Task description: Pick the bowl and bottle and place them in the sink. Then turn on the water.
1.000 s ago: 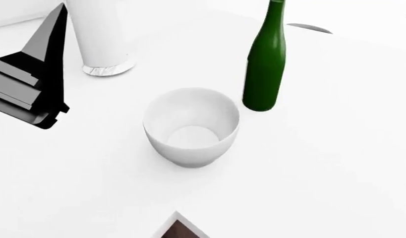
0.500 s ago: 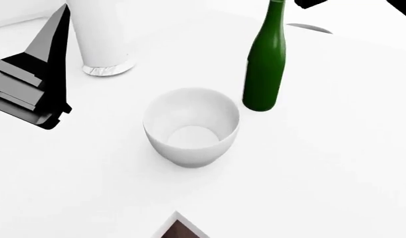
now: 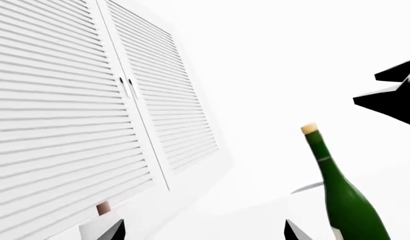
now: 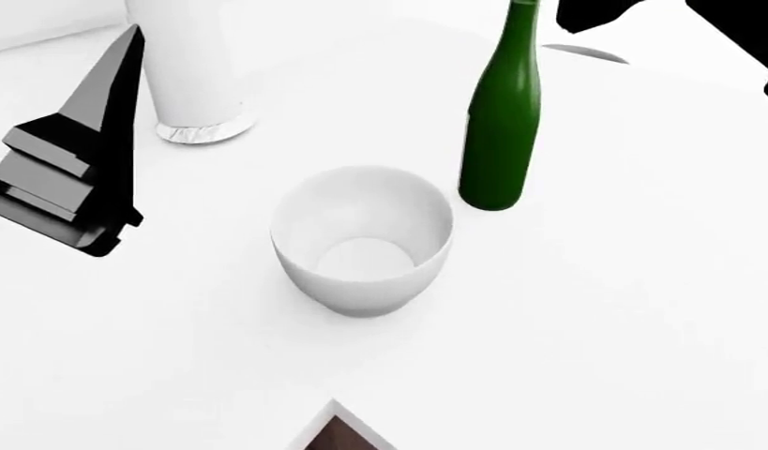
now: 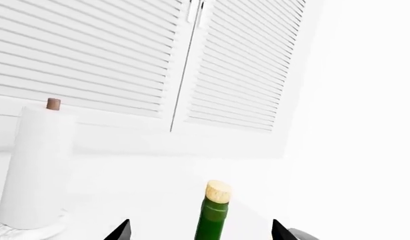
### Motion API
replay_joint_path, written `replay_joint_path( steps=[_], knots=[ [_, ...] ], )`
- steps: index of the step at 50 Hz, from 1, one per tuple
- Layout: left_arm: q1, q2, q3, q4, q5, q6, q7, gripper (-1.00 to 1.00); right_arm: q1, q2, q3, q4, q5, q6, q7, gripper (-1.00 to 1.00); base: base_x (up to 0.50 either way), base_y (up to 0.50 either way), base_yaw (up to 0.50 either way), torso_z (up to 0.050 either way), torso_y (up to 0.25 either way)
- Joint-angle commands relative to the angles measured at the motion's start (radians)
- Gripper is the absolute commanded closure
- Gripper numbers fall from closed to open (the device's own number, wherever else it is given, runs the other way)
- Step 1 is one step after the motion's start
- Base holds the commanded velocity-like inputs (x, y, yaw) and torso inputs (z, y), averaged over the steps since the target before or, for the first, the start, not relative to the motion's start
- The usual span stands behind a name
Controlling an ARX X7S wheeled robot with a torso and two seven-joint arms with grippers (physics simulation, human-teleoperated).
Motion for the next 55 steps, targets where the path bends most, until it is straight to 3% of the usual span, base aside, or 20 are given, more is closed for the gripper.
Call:
replay_joint_path(
  steps=[1, 55],
  knots=[
    [0.004, -0.001, 0.005, 0.006, -0.024, -0.003, -0.005, -1.00, -0.028, -0.010, -0.023, 0.065, -0.063, -0.042, -0.032, -1.00, 0.00, 0.00, 0.00, 0.000, 0.000],
    [0.039, 0.004, -0.006, 0.010, -0.014, 0.005, 0.005, -1.00, 0.039, -0.160, -0.134, 0.421, -0.262, -0.163, -0.172, -1.00, 0.00, 0.00, 0.00, 0.000, 0.000]
  ],
)
